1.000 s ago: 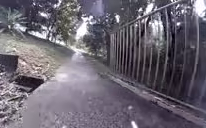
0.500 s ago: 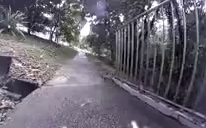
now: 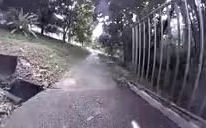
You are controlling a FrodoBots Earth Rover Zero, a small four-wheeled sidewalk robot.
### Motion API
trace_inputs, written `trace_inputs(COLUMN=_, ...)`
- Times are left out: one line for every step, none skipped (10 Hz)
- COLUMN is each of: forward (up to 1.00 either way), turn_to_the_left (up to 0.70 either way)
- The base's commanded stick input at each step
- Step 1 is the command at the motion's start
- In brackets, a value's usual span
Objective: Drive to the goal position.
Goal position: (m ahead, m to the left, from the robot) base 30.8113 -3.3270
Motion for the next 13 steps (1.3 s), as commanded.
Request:
trace_inputs(forward=0.70, turn_to_the_left=0.00)
trace_inputs(forward=0.70, turn_to_the_left=0.00)
trace_inputs(forward=0.82, turn_to_the_left=0.00)
trace_inputs(forward=0.85, turn_to_the_left=0.00)
trace_inputs(forward=0.85, turn_to_the_left=0.00)
trace_inputs(forward=0.85, turn_to_the_left=0.00)
trace_inputs(forward=0.85, turn_to_the_left=0.00)
trace_inputs(forward=0.85, turn_to_the_left=0.00)
trace_inputs(forward=0.85, turn_to_the_left=0.00)
trace_inputs(forward=0.85, turn_to_the_left=0.05)
trace_inputs(forward=0.85, turn_to_the_left=0.30)
trace_inputs(forward=0.85, turn_to_the_left=0.34)
trace_inputs(forward=0.85, turn_to_the_left=0.34)
